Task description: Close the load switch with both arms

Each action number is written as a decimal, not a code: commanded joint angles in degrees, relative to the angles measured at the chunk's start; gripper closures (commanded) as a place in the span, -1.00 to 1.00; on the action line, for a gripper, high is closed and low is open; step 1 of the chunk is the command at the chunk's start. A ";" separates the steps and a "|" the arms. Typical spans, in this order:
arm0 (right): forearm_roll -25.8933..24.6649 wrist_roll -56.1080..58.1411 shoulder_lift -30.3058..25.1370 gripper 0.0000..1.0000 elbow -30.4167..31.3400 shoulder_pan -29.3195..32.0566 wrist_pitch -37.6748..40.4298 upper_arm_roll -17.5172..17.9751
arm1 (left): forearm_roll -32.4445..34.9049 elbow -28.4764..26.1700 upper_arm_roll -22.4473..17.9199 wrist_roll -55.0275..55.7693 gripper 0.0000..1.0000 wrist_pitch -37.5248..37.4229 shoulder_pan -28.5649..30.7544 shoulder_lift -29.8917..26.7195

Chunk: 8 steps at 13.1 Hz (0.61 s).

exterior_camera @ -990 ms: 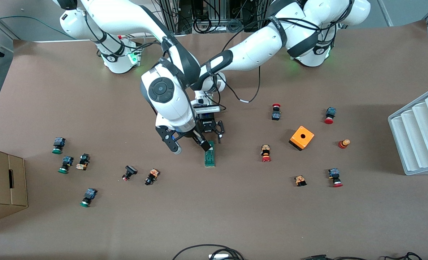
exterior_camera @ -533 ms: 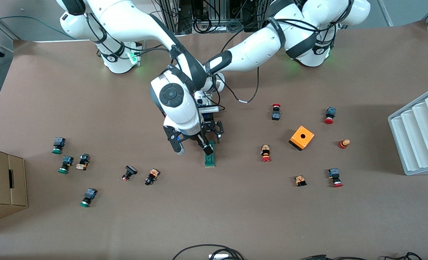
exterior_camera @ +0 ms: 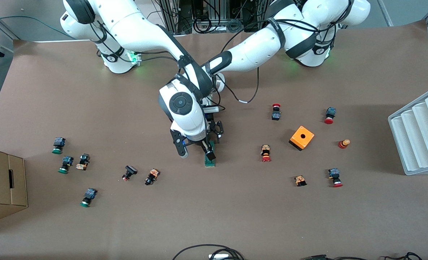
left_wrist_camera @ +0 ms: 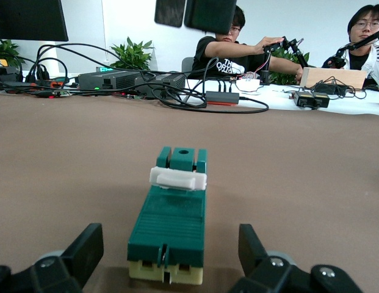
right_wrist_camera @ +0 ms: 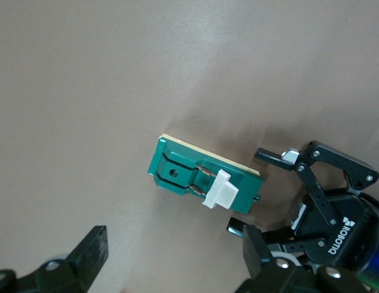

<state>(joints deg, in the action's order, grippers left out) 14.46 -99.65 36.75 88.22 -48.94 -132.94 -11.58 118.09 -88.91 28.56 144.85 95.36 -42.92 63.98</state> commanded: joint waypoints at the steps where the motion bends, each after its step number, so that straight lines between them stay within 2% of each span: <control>1: 0.75 -0.81 2.01 -0.96 -2.08 -0.72 -1.35 -0.81 | 0.91 1.99 0.01 -0.79 -0.95 -0.70 -0.58 2.02; 4: 0.75 -0.81 2.72 -0.93 -2.08 -1.16 -1.53 -0.81 | 1.53 1.99 -0.08 -0.79 -0.94 -0.70 -0.58 2.46; 8: 0.75 -0.81 2.98 -0.92 -2.08 -1.42 -1.53 -0.81 | 1.35 2.25 0.01 -0.88 -0.64 -0.70 -0.58 2.20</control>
<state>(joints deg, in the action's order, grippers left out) 14.46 -99.79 38.47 87.90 -49.68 -134.07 -11.59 118.74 -88.68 28.55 144.78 95.34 -42.93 64.75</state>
